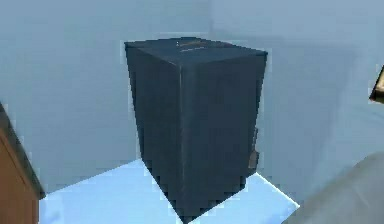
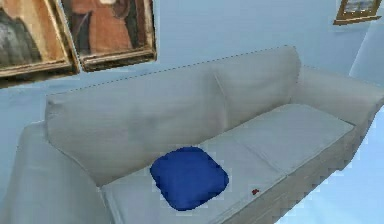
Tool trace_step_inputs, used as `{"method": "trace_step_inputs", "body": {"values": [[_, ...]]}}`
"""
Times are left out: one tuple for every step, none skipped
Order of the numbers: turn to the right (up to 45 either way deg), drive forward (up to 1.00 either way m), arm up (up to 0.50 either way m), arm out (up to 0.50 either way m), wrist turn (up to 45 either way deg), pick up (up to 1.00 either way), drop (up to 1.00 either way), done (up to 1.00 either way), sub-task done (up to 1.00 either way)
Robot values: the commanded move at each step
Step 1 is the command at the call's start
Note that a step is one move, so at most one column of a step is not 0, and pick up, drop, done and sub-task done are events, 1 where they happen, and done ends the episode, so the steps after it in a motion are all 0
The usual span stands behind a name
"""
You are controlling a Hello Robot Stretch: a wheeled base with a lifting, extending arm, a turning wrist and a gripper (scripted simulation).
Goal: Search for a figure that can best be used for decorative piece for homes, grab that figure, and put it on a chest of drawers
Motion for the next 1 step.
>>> {"method": "trace_step_inputs", "body": {"values": [[45.0,0.00,0.00,0.00,0.0,0.00,0.00,0.00,0.00]]}}
